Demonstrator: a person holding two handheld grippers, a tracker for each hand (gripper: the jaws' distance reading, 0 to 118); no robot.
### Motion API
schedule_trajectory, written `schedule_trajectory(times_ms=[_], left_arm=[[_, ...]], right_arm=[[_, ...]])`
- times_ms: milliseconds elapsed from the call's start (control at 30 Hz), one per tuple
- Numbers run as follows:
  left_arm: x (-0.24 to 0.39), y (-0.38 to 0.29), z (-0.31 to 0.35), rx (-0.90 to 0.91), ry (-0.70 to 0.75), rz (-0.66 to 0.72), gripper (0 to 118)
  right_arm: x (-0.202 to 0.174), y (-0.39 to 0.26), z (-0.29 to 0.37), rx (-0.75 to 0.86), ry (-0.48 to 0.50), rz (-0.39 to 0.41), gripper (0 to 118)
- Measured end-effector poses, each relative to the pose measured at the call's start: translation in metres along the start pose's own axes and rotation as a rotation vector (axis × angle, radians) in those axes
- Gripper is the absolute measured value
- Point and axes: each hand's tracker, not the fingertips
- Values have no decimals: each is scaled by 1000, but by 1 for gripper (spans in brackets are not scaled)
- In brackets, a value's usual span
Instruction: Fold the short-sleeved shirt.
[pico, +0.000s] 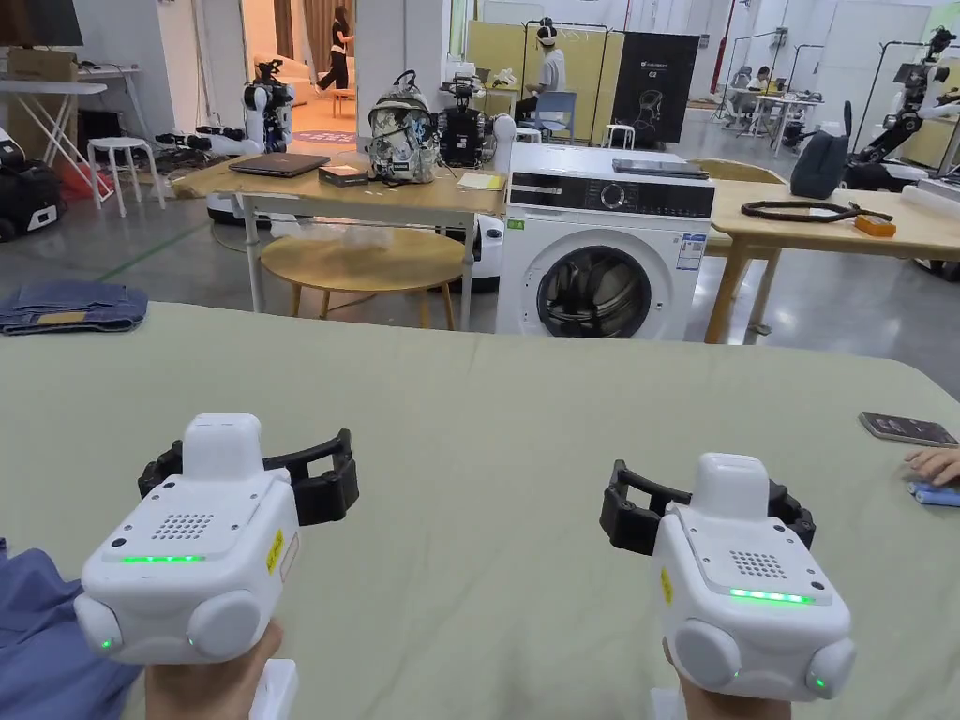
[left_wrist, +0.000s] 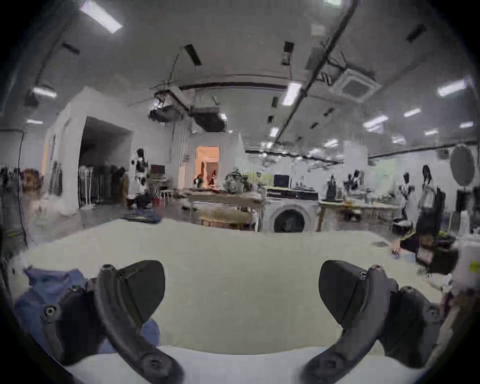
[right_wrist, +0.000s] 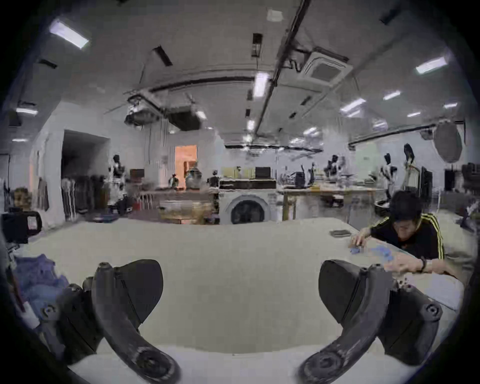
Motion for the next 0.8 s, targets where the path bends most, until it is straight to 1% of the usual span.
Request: schedule_trajectory(times_ms=[167, 267, 333, 367, 400, 433, 467, 500, 533, 567, 633, 667, 700, 733, 767, 800], left_arm=[[6, 3, 3, -24, 3, -26, 117], [3, 4, 3, -11, -3, -38, 117], [7, 5, 4, -7, 22, -66, 117], [8, 6, 3, -11, 28, -86, 114], [10, 7, 7, -9, 30, -101, 108], [12, 8, 9, 2, 35, -126, 96], [15, 8, 11, 18, 57, -150, 69], [18, 8, 12, 26, 63, -154, 46], [13, 7, 6, 27, 65, -155, 29], [13, 7, 6, 30, 74, -155, 24], [12, 8, 7, 28, 71, -144, 23], [11, 7, 6, 24, 68, -140, 22], [11, 7, 6, 19, 63, -138, 21], [11, 7, 6, 15, 63, -141, 21], [11, 6, 6, 12, 63, -144, 21], [10, 5, 7, 9, 64, -145, 21]], right_arm=[[-3, 2, 7, 6, -6, 4, 118], [-5, -1, 4, 12, -12, 30, 118], [-7, -2, 3, 11, -21, 51, 118], [-9, -1, 4, 9, -30, 58, 117], [-9, -2, 4, 12, -30, 54, 115], [-8, -2, 5, 19, -32, 50, 114], [-8, -1, 5, 19, -36, 45, 114], [-8, -1, 5, 14, -35, 36, 114], [-8, -1, 5, 6, -30, 29, 113], [-8, -1, 5, 0, -23, 24, 113], [-9, 0, 8, 0, -25, 36, 111], [-11, 0, 9, 5, -32, 49, 103], [-13, -1, 11, 20, -39, 61, 84], [-14, -1, 13, 36, -42, 63, 58], [-15, -2, 13, 52, -52, 65, 21], [-16, -1, 12, 49, -61, 67, 0]])
